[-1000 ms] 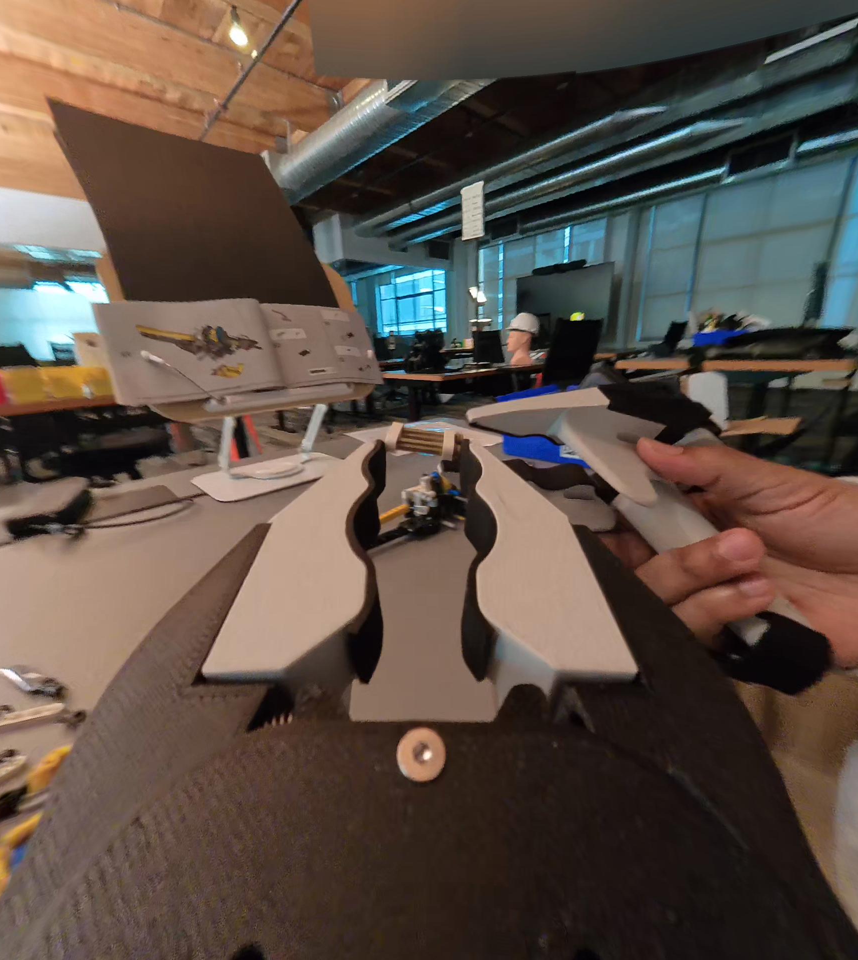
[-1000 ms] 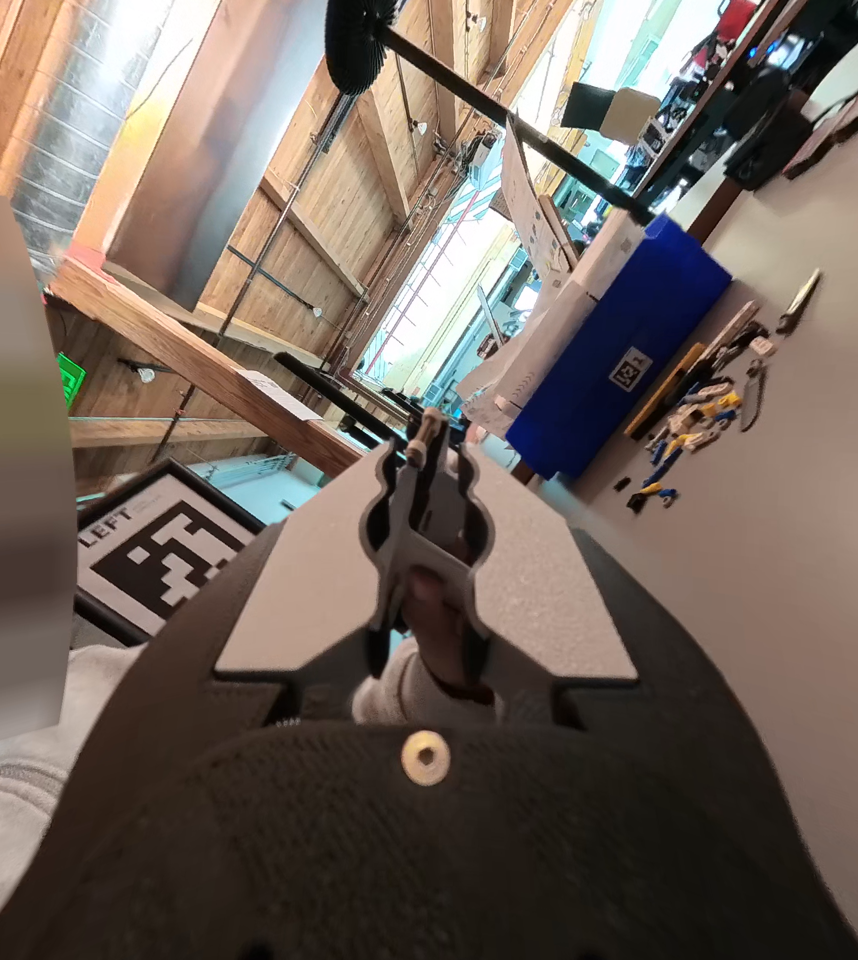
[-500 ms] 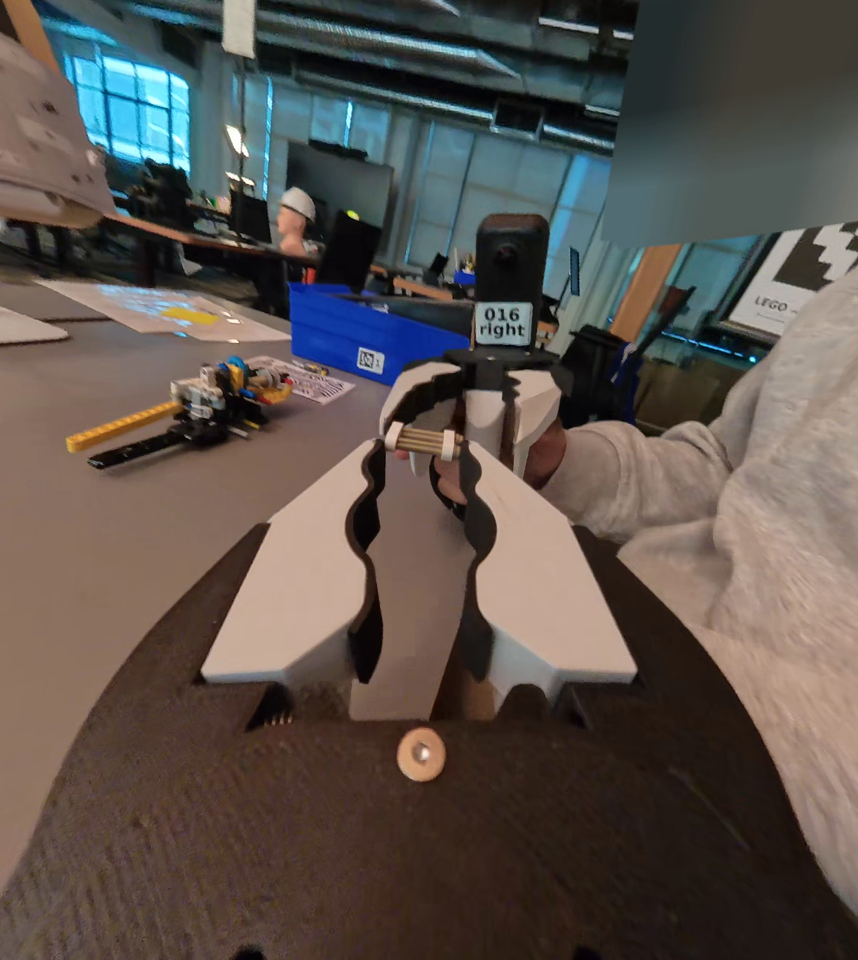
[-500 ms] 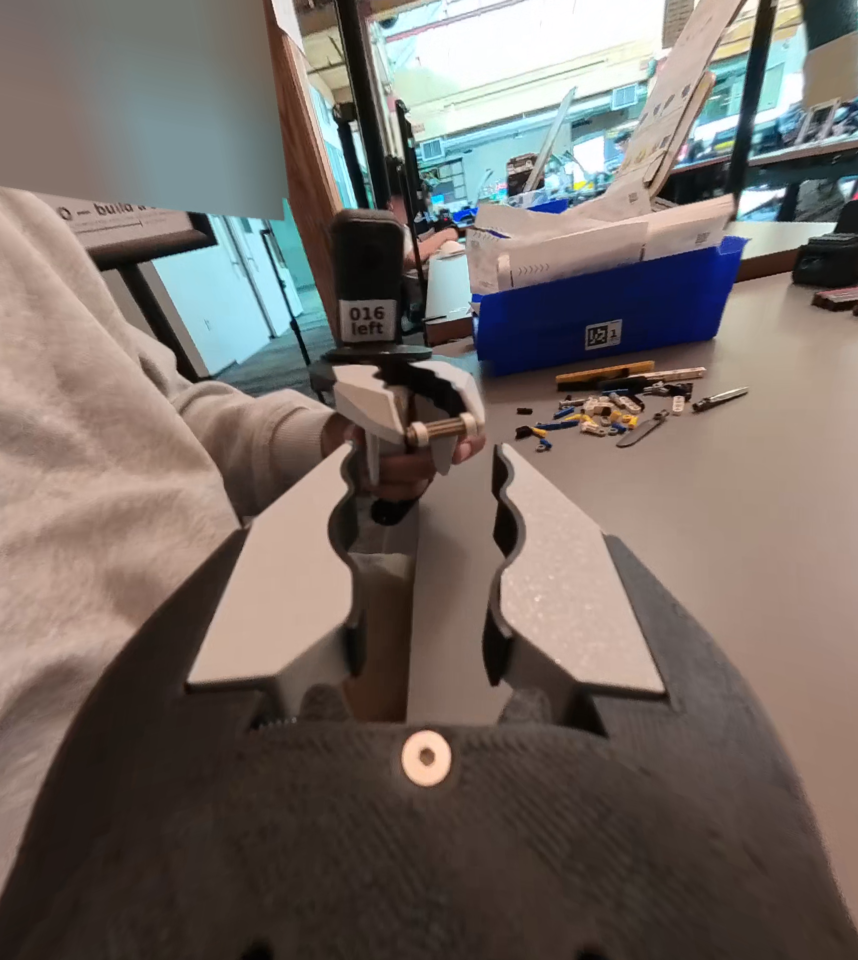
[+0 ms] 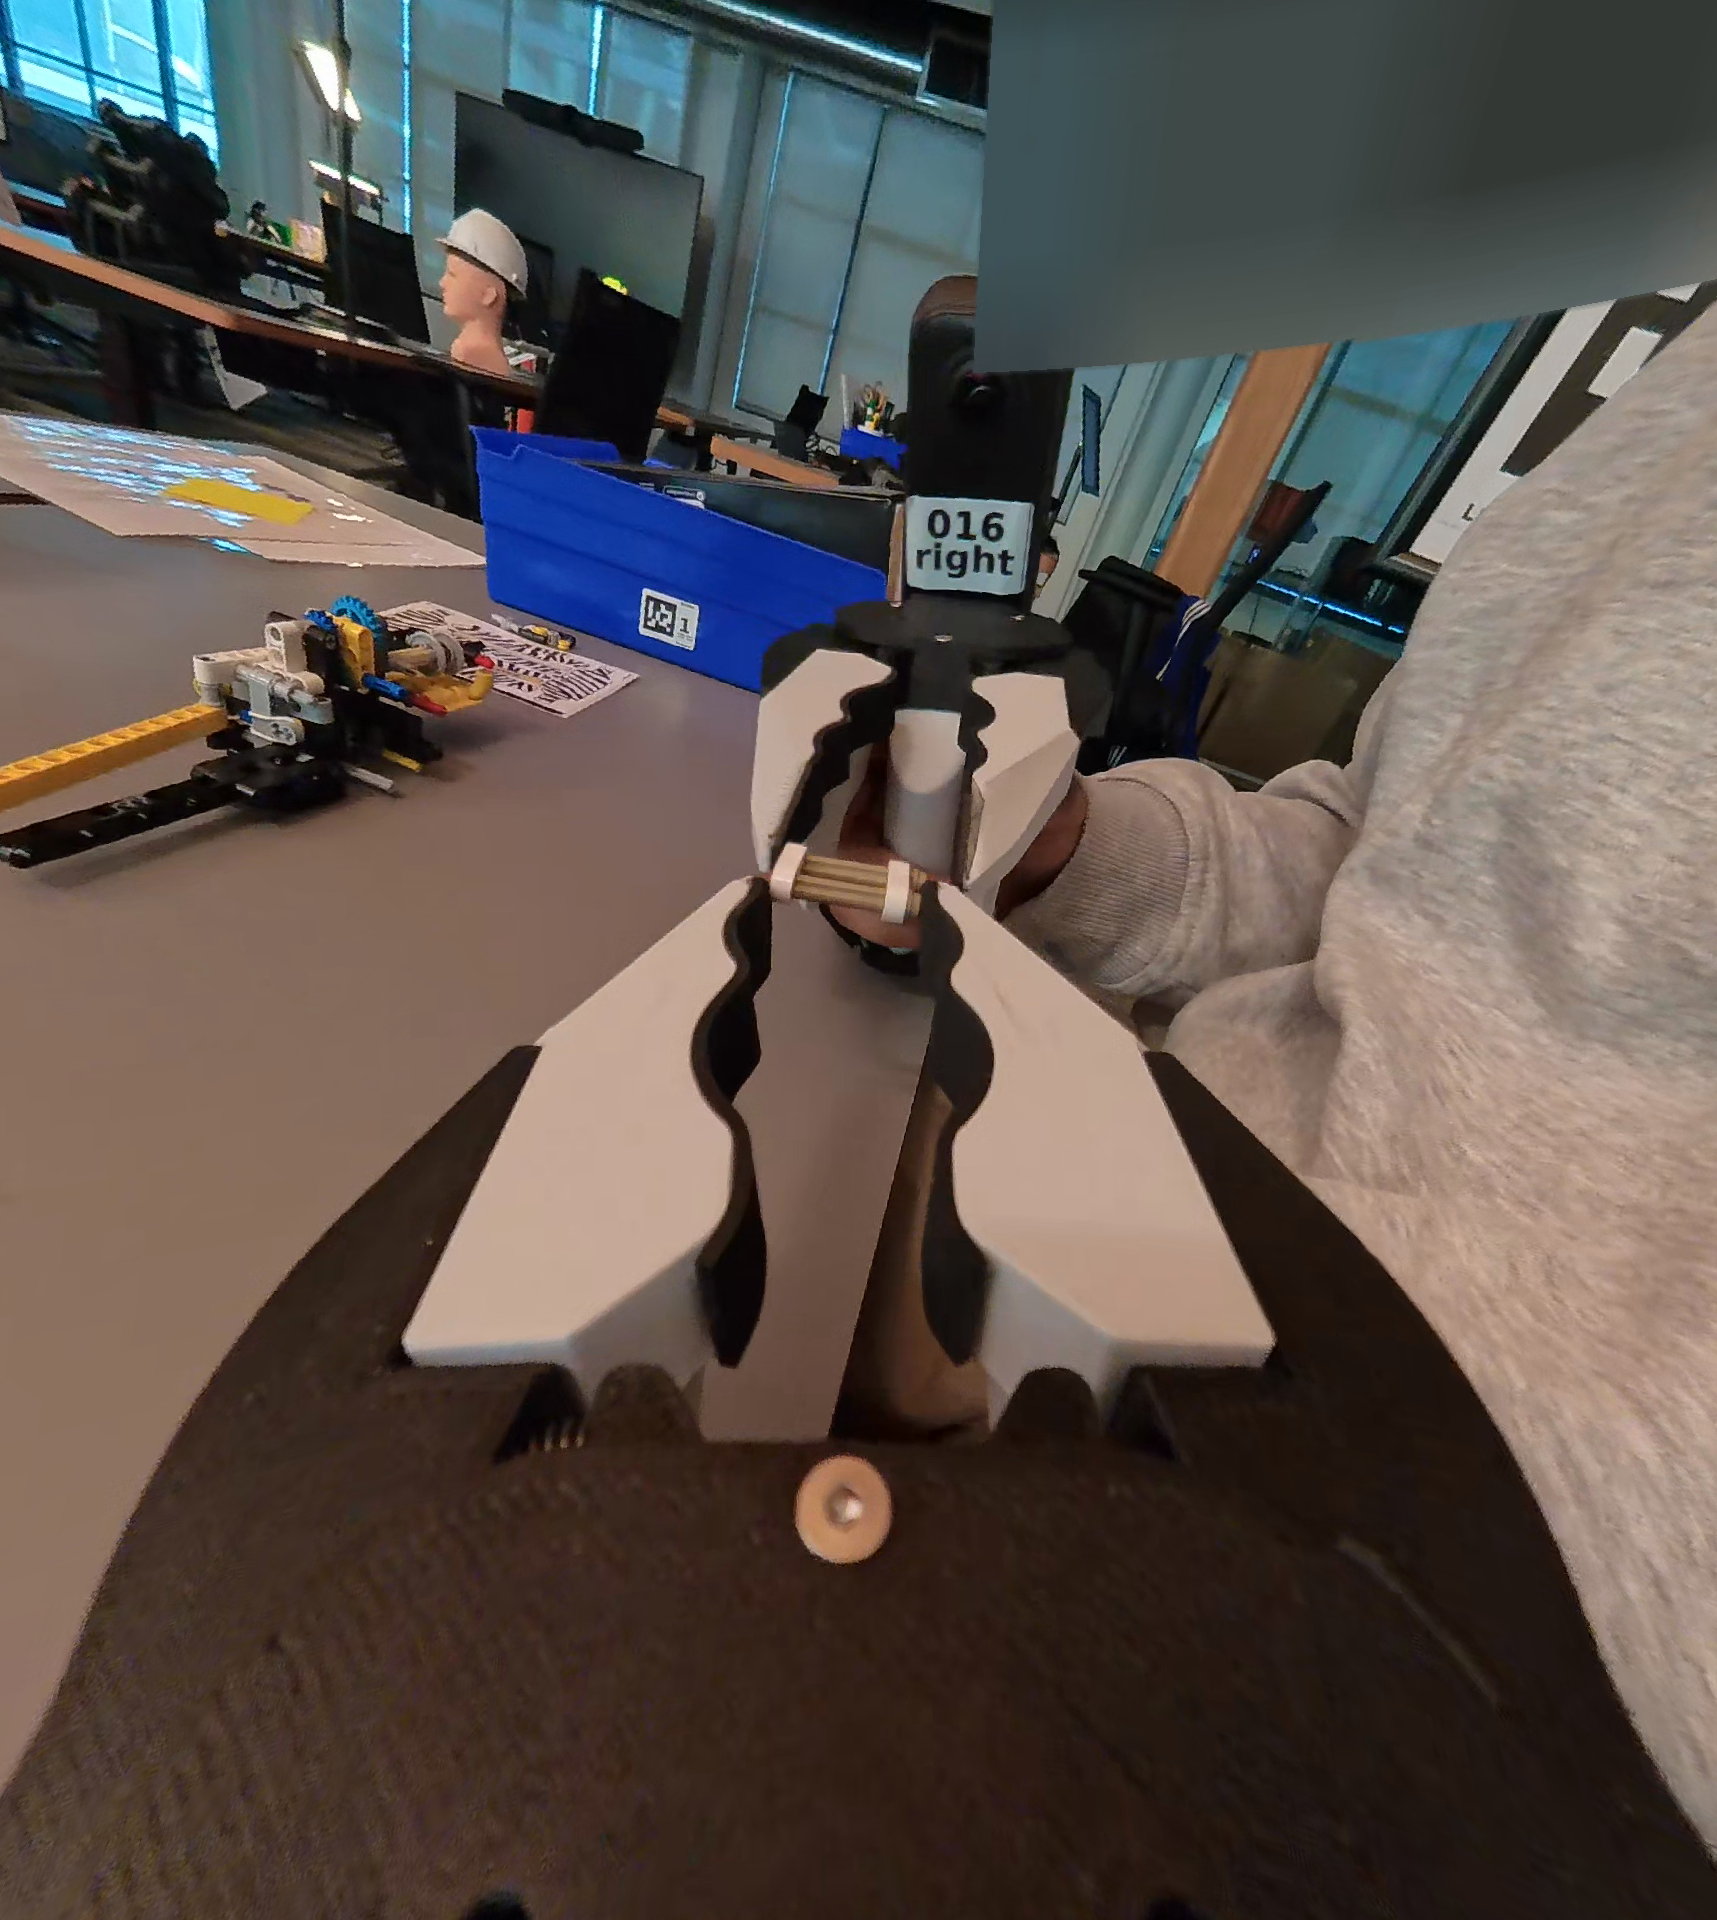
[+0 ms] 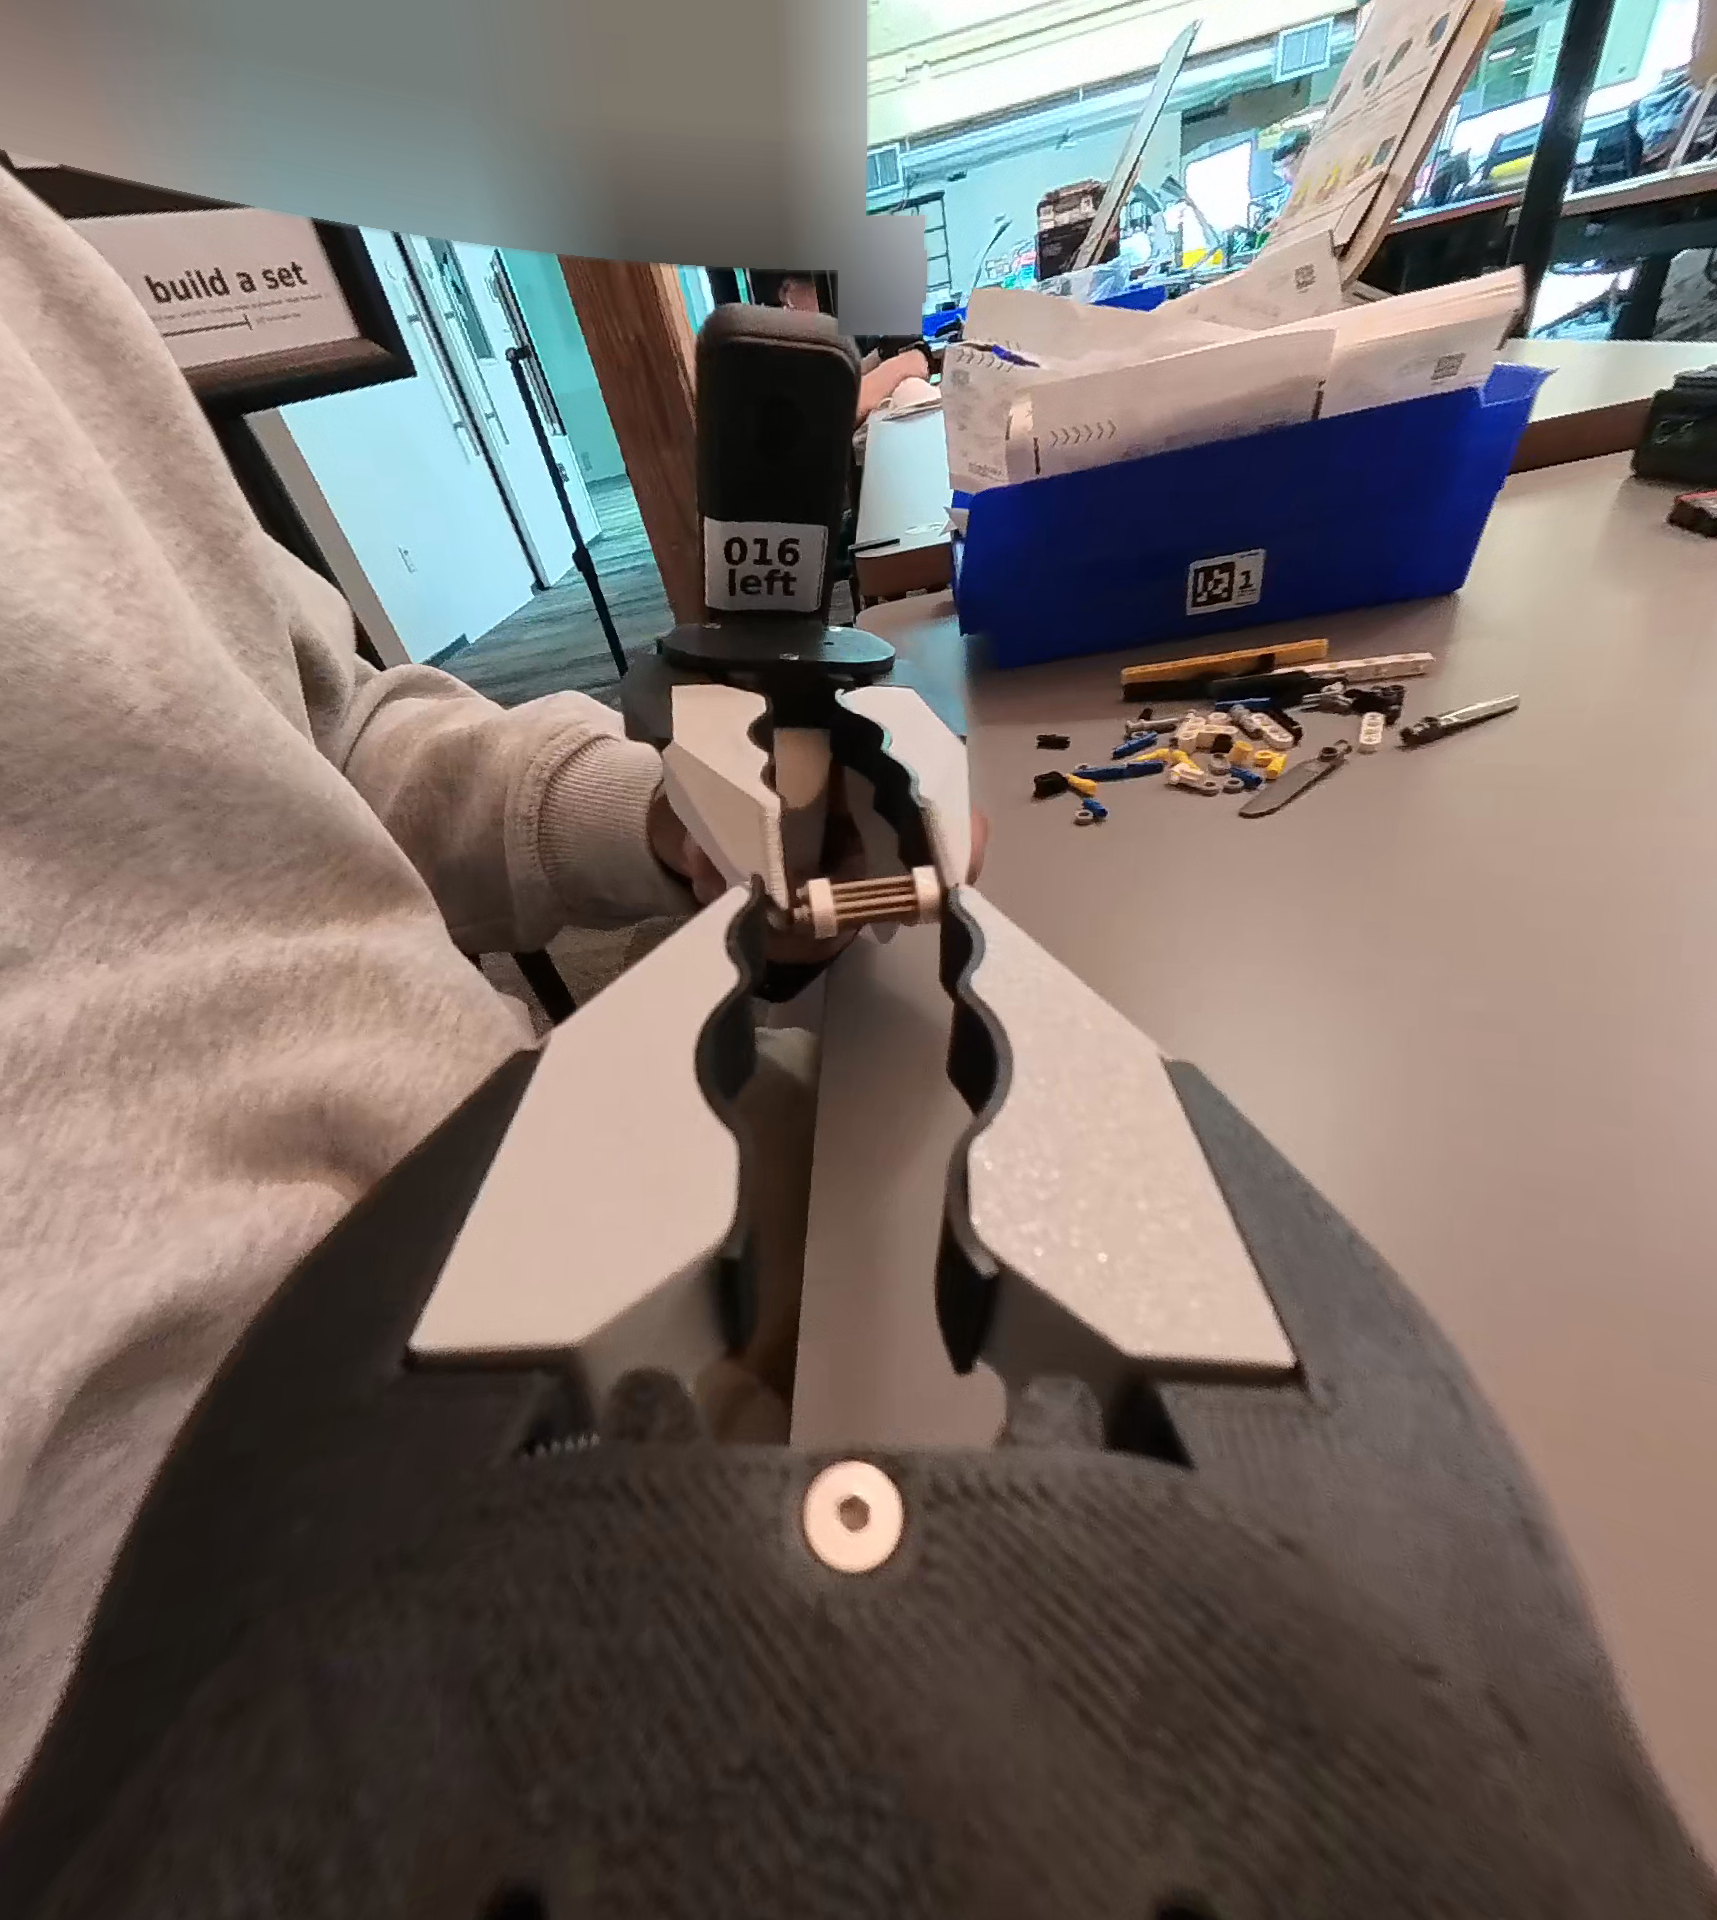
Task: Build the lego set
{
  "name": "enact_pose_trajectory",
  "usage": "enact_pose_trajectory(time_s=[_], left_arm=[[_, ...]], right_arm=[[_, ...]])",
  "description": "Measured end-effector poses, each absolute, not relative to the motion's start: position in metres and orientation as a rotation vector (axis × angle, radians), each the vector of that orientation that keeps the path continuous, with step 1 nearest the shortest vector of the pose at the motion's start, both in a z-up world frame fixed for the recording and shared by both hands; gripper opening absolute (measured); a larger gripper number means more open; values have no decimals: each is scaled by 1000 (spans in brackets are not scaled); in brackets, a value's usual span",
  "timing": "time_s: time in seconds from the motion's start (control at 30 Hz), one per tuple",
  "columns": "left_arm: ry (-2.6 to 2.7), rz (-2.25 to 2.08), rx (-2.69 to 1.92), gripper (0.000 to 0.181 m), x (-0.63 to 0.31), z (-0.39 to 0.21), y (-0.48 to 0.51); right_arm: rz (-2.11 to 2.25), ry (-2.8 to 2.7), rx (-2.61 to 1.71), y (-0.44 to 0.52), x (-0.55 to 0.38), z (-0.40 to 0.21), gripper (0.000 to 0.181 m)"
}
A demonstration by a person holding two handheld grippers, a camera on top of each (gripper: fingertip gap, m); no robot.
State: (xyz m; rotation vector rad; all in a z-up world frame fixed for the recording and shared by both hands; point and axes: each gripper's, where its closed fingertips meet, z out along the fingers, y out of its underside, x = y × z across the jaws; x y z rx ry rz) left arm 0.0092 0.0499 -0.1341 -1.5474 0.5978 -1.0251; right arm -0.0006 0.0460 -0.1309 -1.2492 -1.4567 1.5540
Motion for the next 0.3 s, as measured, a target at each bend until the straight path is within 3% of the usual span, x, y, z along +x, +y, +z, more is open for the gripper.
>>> enact_pose_trajectory(time_s=[0.3], left_arm=[[592,-1032,-1562,25,6,-134,49]], right_arm=[[1579,-1438,-1268,46,-3,-131,31]])
